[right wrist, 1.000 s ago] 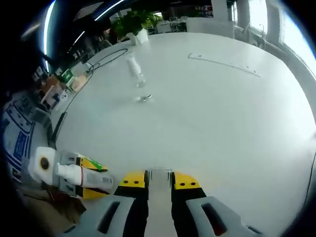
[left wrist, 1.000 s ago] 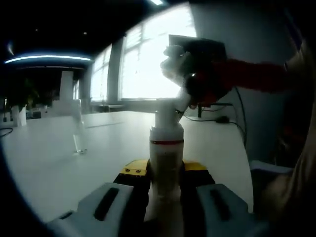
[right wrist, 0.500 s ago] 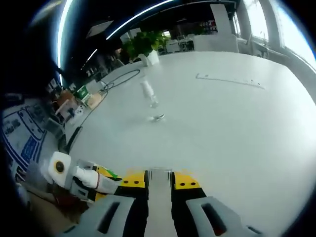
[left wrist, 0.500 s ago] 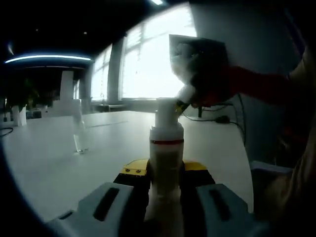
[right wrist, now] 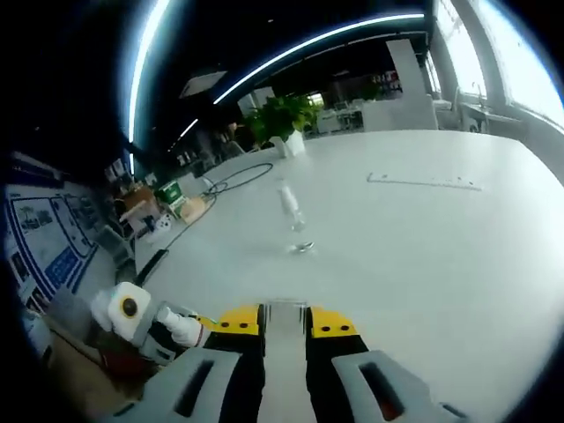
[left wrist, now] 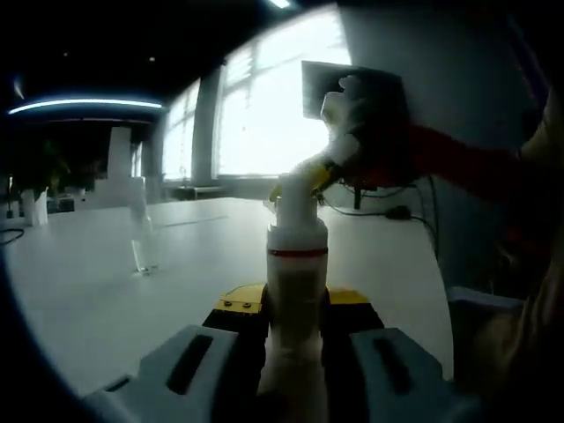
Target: Clamp pump bottle remove cover press pump head put on cover
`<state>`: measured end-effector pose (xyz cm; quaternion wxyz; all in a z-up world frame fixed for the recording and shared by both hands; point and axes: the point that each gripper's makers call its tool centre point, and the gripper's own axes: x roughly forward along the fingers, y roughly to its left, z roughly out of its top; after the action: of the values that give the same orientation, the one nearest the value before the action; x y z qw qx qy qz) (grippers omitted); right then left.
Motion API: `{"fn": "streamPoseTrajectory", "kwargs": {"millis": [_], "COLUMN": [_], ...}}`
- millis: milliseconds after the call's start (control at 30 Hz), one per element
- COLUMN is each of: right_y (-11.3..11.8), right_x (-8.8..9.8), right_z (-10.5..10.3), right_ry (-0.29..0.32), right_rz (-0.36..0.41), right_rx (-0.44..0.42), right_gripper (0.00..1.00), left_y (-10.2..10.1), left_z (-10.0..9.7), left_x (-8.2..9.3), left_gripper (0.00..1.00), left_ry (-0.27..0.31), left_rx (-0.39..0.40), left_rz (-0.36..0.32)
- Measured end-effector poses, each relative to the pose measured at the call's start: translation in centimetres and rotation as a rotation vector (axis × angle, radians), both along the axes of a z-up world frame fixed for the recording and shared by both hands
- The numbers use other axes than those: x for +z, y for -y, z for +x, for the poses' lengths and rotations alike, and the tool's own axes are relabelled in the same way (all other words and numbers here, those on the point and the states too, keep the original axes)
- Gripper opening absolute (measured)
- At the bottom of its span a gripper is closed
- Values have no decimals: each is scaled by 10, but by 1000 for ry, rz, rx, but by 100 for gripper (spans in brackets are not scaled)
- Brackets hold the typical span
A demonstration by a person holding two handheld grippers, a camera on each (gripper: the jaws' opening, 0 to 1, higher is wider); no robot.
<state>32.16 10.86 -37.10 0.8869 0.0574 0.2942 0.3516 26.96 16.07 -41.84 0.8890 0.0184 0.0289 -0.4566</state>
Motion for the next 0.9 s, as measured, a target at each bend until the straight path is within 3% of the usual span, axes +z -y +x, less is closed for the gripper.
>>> {"fn": "streamPoseTrajectory", "kwargs": {"millis": [567, 900], "right_y": [-16, -19], "right_x": [37, 52], "right_z": [-16, -24], "right_ry": [184, 304], "right_rz": [201, 210], "right_rx": [2, 21], "right_gripper": [12, 12], "left_y": [1, 3], "left_z": [-1, -2], "left_x": [1, 0], "left_gripper": [14, 14], "left_ry": [4, 8], "left_rx": [-1, -3], "left_rz": [3, 7]}}
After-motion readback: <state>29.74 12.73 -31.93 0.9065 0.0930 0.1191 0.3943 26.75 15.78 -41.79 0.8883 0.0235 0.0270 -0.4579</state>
